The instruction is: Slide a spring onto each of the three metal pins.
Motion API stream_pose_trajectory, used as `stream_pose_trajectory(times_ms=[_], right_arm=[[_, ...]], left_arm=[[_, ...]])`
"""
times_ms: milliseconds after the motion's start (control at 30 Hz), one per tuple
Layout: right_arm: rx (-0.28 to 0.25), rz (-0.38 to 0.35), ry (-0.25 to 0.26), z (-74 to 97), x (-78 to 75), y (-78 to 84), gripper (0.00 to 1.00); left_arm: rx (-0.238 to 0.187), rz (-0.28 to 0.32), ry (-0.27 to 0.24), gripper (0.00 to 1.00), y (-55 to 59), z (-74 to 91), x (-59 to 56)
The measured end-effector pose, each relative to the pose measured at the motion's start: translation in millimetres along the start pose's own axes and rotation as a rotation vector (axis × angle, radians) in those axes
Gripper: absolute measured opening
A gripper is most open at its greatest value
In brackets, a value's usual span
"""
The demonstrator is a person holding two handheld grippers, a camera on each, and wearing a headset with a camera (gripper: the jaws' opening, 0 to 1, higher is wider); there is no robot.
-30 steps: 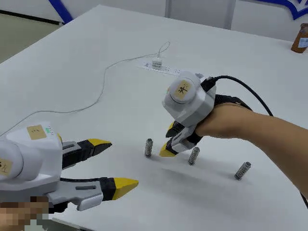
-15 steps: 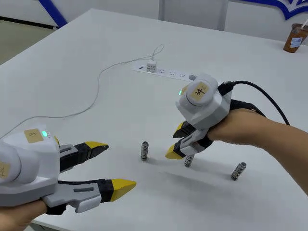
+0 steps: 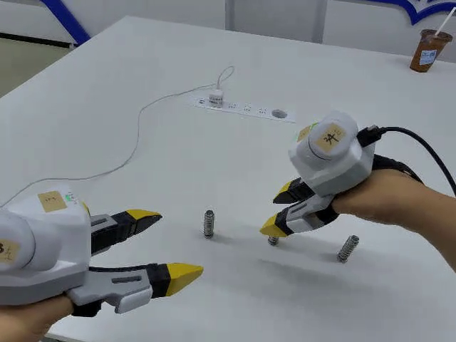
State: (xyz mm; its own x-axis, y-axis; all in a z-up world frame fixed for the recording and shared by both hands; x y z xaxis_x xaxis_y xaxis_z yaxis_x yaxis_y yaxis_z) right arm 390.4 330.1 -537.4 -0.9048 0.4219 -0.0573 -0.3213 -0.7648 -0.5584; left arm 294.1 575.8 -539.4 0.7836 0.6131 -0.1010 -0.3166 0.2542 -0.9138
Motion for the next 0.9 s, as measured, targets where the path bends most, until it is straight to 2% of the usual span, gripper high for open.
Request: stream_pose_trajectory(times_ms=[533,700,900], right_arm=[[-0.039,-0.089,0.051,25.8,7.5,36.7,0.37],[-0.075,-0.114,0.055,34.9,16.7,43.4,0.37],[-0.090,-0.133,0.068,40.5,26.0,57.3,0.37]], left_arm=[[0.007,-0.012,0.019,0.63,-0.4,-4.9,-3.1],[0.010,-0.017,0.026,0.63,-0.4,-5.0,-3.9],[0.009,-0.017,0.028,0.63,-0.3,-4.3,-3.4]])
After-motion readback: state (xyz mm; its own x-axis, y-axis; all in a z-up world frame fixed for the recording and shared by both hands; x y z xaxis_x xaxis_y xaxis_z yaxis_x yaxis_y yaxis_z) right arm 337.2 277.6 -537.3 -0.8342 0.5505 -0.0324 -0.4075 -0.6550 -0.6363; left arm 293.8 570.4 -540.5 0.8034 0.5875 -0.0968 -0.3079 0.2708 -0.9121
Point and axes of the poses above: the centre of the closed fingertips' face, and the gripper's own axes: z roughly backward along the fingers, x roughly to its left, y roughly out of its underside, the point moved 10 cm from there along z, roughly backward along the fingers, and after that the axes turned 2 degrees about x, right-handed, at the moved point
